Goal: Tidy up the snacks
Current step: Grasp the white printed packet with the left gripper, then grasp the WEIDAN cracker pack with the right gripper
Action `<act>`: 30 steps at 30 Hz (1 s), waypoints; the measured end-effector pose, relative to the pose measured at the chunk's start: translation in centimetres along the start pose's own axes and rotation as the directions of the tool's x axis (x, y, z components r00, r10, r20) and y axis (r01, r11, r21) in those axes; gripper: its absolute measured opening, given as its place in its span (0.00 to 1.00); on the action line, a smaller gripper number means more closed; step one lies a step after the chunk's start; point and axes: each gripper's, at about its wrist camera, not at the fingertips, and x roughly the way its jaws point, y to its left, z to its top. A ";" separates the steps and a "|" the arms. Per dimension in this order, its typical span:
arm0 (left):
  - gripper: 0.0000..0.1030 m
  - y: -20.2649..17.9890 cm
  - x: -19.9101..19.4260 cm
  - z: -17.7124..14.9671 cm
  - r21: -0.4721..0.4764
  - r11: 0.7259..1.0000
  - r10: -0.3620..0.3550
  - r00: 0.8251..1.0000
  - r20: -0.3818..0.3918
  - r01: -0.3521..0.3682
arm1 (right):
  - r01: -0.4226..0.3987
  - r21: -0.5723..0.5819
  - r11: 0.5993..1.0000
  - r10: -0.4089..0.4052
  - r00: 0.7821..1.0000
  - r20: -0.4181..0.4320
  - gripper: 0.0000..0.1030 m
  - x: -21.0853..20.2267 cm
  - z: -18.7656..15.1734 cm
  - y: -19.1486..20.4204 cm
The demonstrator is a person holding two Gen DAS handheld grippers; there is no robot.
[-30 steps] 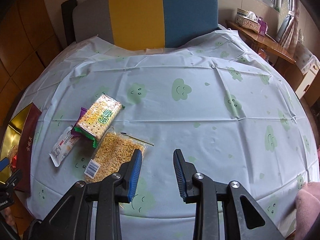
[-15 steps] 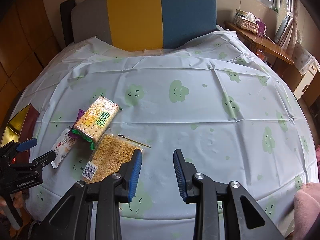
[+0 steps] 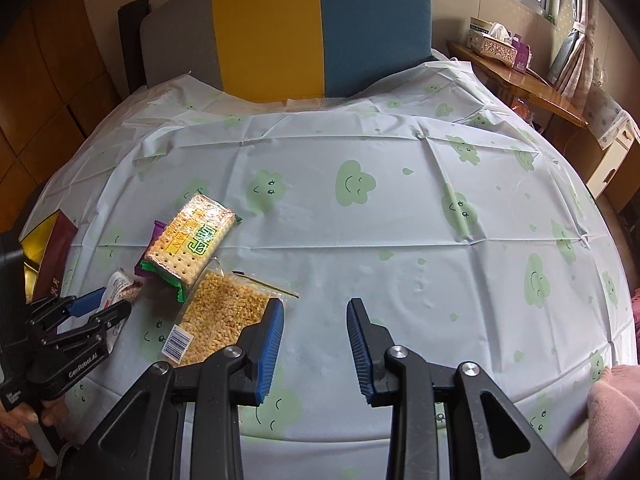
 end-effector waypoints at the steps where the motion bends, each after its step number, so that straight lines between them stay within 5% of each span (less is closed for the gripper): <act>1: 0.33 0.1 -0.3 -0.7 -0.012 1.000 -0.001 1.000 0.002 0.001 | 0.001 -0.002 1.000 -0.001 1.000 -0.002 0.32 0.0 0.0 0.0; 12: 0.37 0.7 -0.9 -2.8 -0.040 0.999 -0.015 0.998 0.067 0.017 | -0.007 -0.006 1.000 0.006 0.999 -0.048 0.32 0.9 -0.6 0.3; 18: 0.37 0.8 -1.0 -3.2 -0.037 0.999 -0.021 0.996 0.089 0.024 | -0.145 0.047 0.988 0.149 0.983 -0.110 0.32 1.5 -1.0 1.0; 24: 0.37 0.8 -1.0 -3.3 -0.043 0.999 -0.026 0.994 0.105 0.031 | -0.328 0.137 0.935 0.344 0.931 -0.120 0.39 2.2 0.8 2.9; 30: 0.37 1.1 -1.1 -3.4 -0.053 0.997 -0.045 0.993 0.106 0.051 | -0.372 0.251 0.893 0.406 0.909 -0.098 0.43 5.2 4.0 4.2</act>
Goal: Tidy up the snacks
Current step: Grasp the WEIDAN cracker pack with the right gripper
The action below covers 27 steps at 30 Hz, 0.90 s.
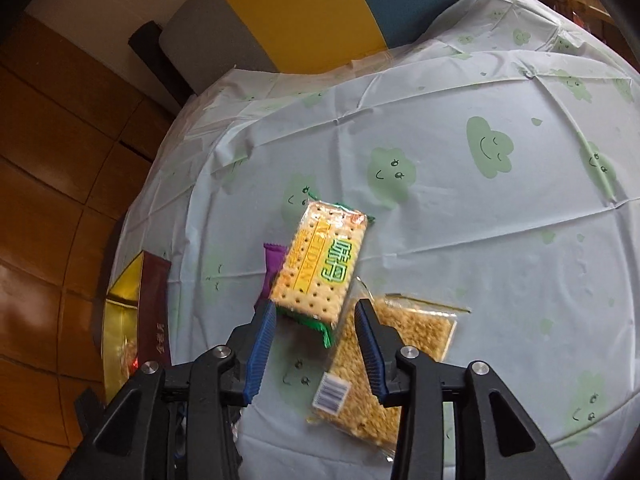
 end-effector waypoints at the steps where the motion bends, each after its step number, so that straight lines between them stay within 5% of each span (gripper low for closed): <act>1: 0.37 0.0 0.0 0.0 -0.002 1.000 -0.002 1.000 0.001 0.002 | -0.001 0.021 1.000 0.001 1.000 -0.001 0.53 0.6 0.5 -0.1; 3: 0.37 0.1 0.0 0.0 -0.003 1.000 -0.005 1.000 0.002 0.005 | 0.010 0.046 0.999 -0.009 1.000 0.000 0.63 1.5 1.4 0.0; 10: 0.37 0.0 0.1 -0.1 -0.002 1.000 -0.002 1.000 0.005 0.002 | 0.039 0.067 0.997 -0.036 0.998 -0.056 0.64 4.9 2.7 0.1; 11: 0.37 0.1 0.1 0.0 -0.002 1.000 -0.004 1.000 0.004 0.004 | 0.047 0.061 0.997 -0.043 0.997 -0.063 0.63 5.4 2.8 0.1; 12: 0.37 0.1 0.1 0.0 -0.003 1.000 -0.007 1.000 0.002 0.007 | 0.055 0.053 0.997 -0.052 0.997 -0.060 0.49 5.7 2.8 0.2; 19: 0.37 0.1 0.1 0.0 0.002 1.000 -0.002 1.000 0.006 0.002 | 0.058 -0.063 0.996 -0.057 0.998 0.013 0.48 2.2 2.5 1.8; 24: 0.37 0.0 0.1 -0.1 0.003 1.000 -0.003 1.000 0.007 0.003 | 0.173 -0.131 0.976 -0.169 0.985 0.039 0.48 -1.5 1.6 0.6; 27: 0.37 -0.1 0.0 -0.1 0.010 1.000 0.005 1.000 0.009 -0.005 | 0.290 -0.148 0.946 -0.286 0.957 0.048 0.48 -3.0 0.6 -1.2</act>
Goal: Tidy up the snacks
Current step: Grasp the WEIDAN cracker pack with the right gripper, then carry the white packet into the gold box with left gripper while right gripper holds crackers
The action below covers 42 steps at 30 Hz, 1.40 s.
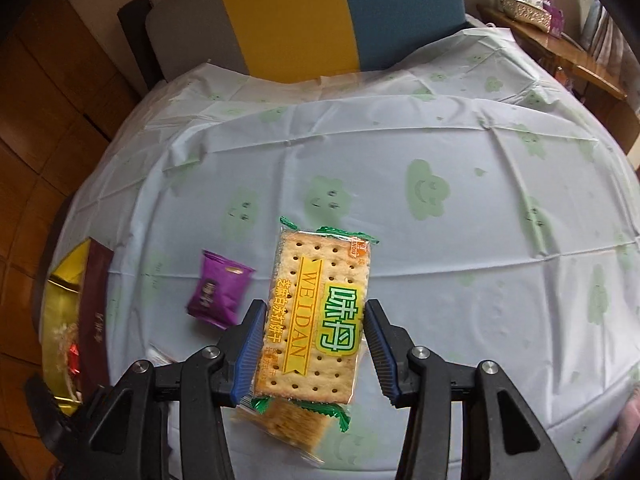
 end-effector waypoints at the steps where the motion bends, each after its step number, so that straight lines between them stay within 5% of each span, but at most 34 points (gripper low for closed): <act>1: 0.37 0.0 0.0 0.0 0.001 1.000 0.001 1.000 0.000 -0.001 | 0.041 -0.002 0.999 -0.041 0.999 -0.003 0.49 -0.2 -0.5 -0.8; 5: 0.37 -0.2 0.0 0.0 0.016 1.000 0.013 1.000 0.003 -0.013 | 0.143 -0.012 0.990 -0.144 0.987 -0.078 0.49 0.9 -2.3 -3.0; 10: 0.37 -0.1 0.0 0.1 0.011 1.000 0.017 1.000 -0.006 -0.017 | 0.175 -0.052 0.983 -0.182 0.967 -0.180 0.48 4.4 -4.5 -4.0; 22: 0.33 -0.3 -0.6 0.1 -0.008 1.000 0.015 1.000 -0.017 -0.015 | 0.173 -0.103 0.980 -0.189 0.966 -0.178 0.49 4.8 -4.6 -4.1; 42: 0.33 2.1 -8.0 0.4 -0.084 0.996 0.038 0.995 0.091 -0.030 | 0.201 -0.142 0.969 -0.222 0.963 -0.153 0.48 5.5 -5.4 -2.7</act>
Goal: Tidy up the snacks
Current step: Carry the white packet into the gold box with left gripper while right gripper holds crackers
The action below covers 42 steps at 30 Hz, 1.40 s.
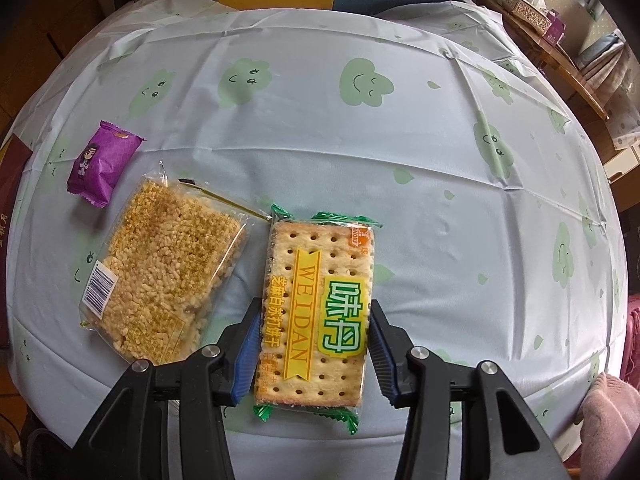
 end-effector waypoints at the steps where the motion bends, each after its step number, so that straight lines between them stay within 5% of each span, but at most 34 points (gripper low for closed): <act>1: 0.33 0.3 -0.1 0.0 -0.006 1.000 0.002 1.000 0.001 -0.002 | -0.001 0.001 1.000 0.001 1.000 0.000 0.48 0.0 0.0 0.0; 19: 0.33 10.4 -3.1 -0.3 -0.206 0.971 0.123 0.992 0.005 -0.119 | 0.023 -0.031 0.999 -0.022 1.000 0.014 0.48 -0.1 -0.6 1.2; 27: 0.33 21.5 -7.5 -2.3 -0.446 0.869 0.235 0.972 -0.006 -0.213 | 0.035 -0.047 0.998 -0.034 0.999 0.018 0.48 -0.3 -0.7 1.7; 33: 0.33 24.5 -8.3 -4.5 -0.541 0.812 0.243 0.970 -0.029 -0.219 | 0.042 -0.057 0.997 -0.041 0.999 0.019 0.48 -0.3 -0.7 2.1; 42: 0.35 21.4 -2.8 -5.6 -0.465 0.857 0.168 0.974 -0.154 -0.221 | 0.041 -0.051 0.998 -0.040 0.999 0.020 0.48 -0.4 -0.7 2.0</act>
